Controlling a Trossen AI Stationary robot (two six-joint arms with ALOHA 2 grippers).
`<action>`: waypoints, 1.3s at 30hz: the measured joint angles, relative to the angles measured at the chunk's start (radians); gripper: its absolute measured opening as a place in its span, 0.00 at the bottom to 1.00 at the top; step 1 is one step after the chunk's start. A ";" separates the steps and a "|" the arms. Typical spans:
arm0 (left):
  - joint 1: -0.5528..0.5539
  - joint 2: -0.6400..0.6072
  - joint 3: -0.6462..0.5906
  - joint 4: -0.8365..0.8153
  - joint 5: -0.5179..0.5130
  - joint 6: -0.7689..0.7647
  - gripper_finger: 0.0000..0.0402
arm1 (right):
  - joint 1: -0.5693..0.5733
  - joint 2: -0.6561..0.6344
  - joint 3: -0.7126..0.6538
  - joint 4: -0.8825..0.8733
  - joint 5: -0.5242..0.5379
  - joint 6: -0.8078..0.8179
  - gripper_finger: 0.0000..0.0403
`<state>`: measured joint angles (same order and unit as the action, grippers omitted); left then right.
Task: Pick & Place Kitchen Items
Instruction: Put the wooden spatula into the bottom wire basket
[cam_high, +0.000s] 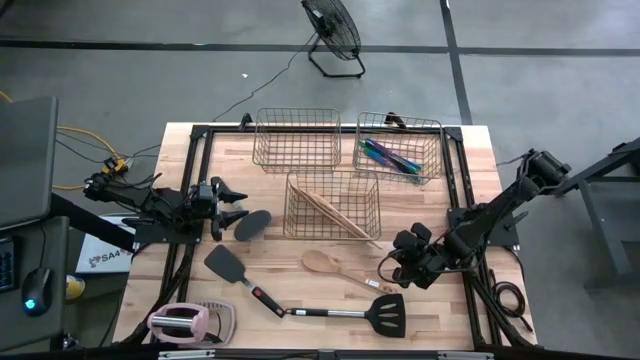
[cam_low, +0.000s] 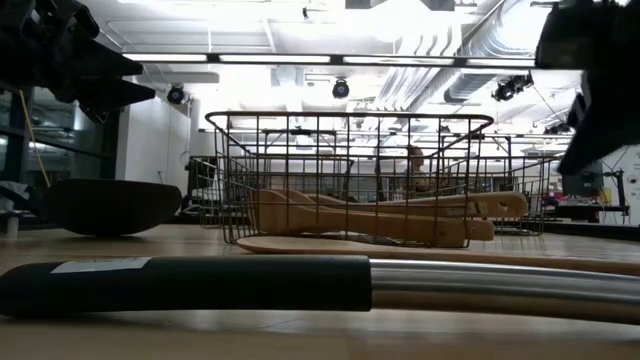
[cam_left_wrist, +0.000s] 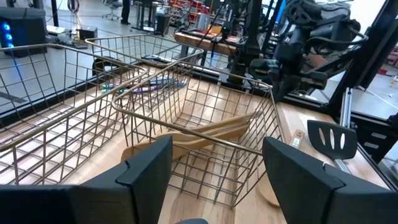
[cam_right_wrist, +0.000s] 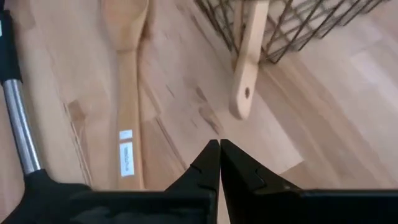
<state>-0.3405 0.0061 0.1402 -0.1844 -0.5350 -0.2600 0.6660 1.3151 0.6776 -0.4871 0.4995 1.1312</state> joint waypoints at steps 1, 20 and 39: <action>0.000 0.000 0.000 0.000 0.000 0.000 0.61 | 0.000 0.000 -0.015 0.015 0.000 0.002 0.01; 0.000 0.000 0.000 0.000 0.000 0.000 0.61 | -0.001 0.002 -0.172 0.265 0.072 -0.027 0.01; 0.000 0.000 0.000 -0.001 -0.001 0.000 0.61 | -0.122 0.113 -0.171 0.413 0.109 -0.153 0.01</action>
<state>-0.3405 0.0059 0.1402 -0.1852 -0.5357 -0.2600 0.5443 1.4281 0.5064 -0.0746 0.6089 0.9780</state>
